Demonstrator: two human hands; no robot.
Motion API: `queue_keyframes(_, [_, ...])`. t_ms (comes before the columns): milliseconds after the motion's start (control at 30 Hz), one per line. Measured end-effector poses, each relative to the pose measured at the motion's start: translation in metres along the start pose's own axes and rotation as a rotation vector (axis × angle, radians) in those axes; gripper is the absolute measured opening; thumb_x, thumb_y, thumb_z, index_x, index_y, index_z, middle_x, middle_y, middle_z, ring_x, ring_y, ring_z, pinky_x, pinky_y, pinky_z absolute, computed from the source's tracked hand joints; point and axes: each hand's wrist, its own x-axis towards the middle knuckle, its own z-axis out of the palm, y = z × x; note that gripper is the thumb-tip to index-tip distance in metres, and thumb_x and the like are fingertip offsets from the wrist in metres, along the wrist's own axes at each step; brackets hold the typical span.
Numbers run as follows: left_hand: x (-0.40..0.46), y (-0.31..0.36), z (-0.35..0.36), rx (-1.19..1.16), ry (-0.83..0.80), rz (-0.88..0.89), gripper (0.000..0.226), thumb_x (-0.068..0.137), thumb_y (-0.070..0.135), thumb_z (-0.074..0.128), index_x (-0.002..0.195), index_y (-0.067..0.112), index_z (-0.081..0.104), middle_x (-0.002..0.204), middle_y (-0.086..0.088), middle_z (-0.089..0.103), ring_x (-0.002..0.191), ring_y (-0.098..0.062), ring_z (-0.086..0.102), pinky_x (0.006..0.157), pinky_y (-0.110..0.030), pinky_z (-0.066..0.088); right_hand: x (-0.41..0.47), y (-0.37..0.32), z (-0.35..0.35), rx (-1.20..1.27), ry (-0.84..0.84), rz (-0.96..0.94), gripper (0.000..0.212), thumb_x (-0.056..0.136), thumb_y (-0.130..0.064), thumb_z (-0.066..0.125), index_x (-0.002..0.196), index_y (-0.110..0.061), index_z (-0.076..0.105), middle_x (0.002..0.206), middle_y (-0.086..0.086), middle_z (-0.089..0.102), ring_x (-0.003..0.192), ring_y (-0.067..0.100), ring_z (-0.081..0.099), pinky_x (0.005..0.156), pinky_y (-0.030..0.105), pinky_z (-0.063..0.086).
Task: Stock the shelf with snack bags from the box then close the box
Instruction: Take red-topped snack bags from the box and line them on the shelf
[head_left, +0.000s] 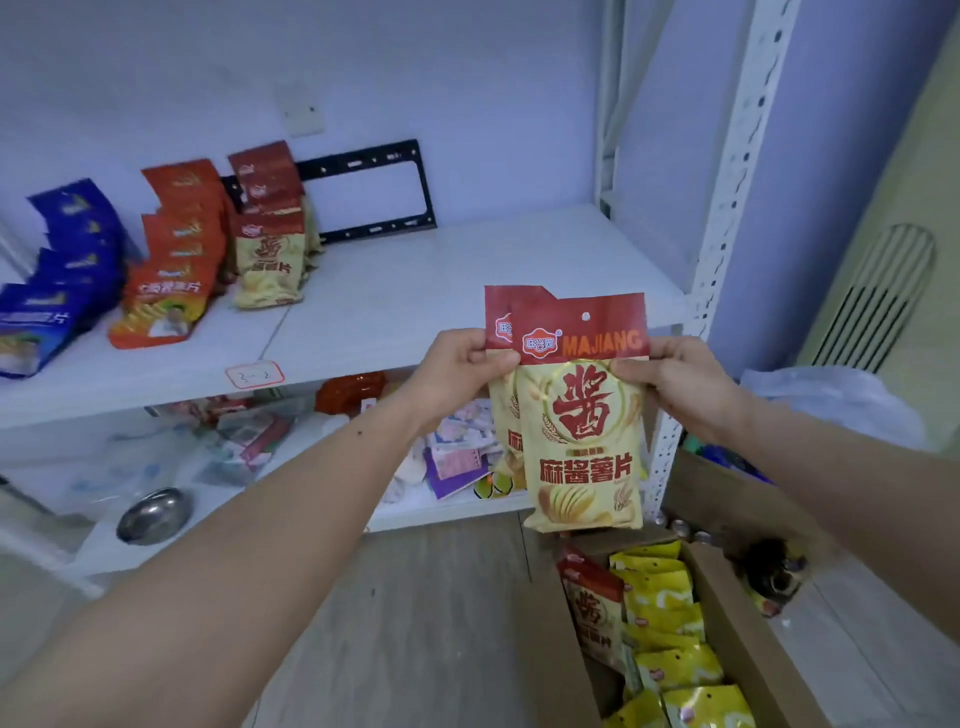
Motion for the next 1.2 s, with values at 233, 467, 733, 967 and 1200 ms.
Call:
queue_keyframes(233, [0.004, 0.051, -0.079, 0.061, 0.119, 0.000, 0.013, 0.097, 0.016, 0.056, 0.105, 0.012, 0.064, 0.095, -0.003, 0.070, 0.078, -0.010, 0.069, 0.065, -0.027, 0.059, 0.040, -0.072, 0.064, -0.021, 0.010, -0.103, 0.008, 0.089, -0.003, 0.063, 0.094, -0.002, 0.068, 0.084, 0.007, 0.076, 0.076, 0.020, 0.073, 0.071, 0.031, 0.060])
queue_keyframes(467, [0.036, 0.076, -0.181, 0.110, 0.188, 0.027, 0.010, 0.097, 0.021, 0.056, 0.099, 0.019, 0.066, 0.095, -0.001, 0.070, 0.087, -0.017, 0.068, 0.080, -0.040, 0.057, 0.100, -0.125, 0.148, -0.059, 0.100, -0.150, 0.005, 0.090, -0.009, 0.064, 0.089, -0.007, 0.068, 0.087, 0.007, 0.073, 0.071, 0.017, 0.070, 0.072, 0.034, 0.058])
queue_keyframes(733, [0.078, 0.073, -0.279, 0.030, 0.257, 0.053, 0.012, 0.098, 0.019, 0.055, 0.100, 0.014, 0.066, 0.087, 0.001, 0.072, 0.078, -0.014, 0.070, 0.069, -0.033, 0.059, 0.168, -0.156, 0.220, -0.122, 0.220, -0.135, 0.008, 0.089, -0.017, 0.067, 0.083, -0.013, 0.069, 0.087, 0.004, 0.073, 0.080, 0.020, 0.070, 0.080, 0.039, 0.057])
queue_keyframes(967, [0.122, 0.060, -0.330, 0.030, 0.307, 0.071, 0.011, 0.098, 0.020, 0.054, 0.095, 0.020, 0.065, 0.090, 0.000, 0.071, 0.082, -0.014, 0.069, 0.062, -0.029, 0.057, 0.208, -0.166, 0.251, -0.136, 0.201, -0.149, 0.011, 0.093, -0.014, 0.061, 0.098, -0.007, 0.067, 0.093, 0.007, 0.071, 0.078, 0.019, 0.067, 0.079, 0.039, 0.056])
queue_keyframes(1200, [0.187, 0.037, -0.371, -0.015, 0.327, 0.028, 0.015, 0.101, 0.020, 0.047, 0.105, 0.019, 0.062, 0.094, 0.002, 0.070, 0.087, -0.014, 0.068, 0.078, -0.038, 0.058, 0.277, -0.164, 0.263, -0.163, 0.132, -0.135, 0.017, 0.097, -0.018, 0.054, 0.110, -0.011, 0.063, 0.101, 0.005, 0.071, 0.092, 0.022, 0.068, 0.082, 0.039, 0.054])
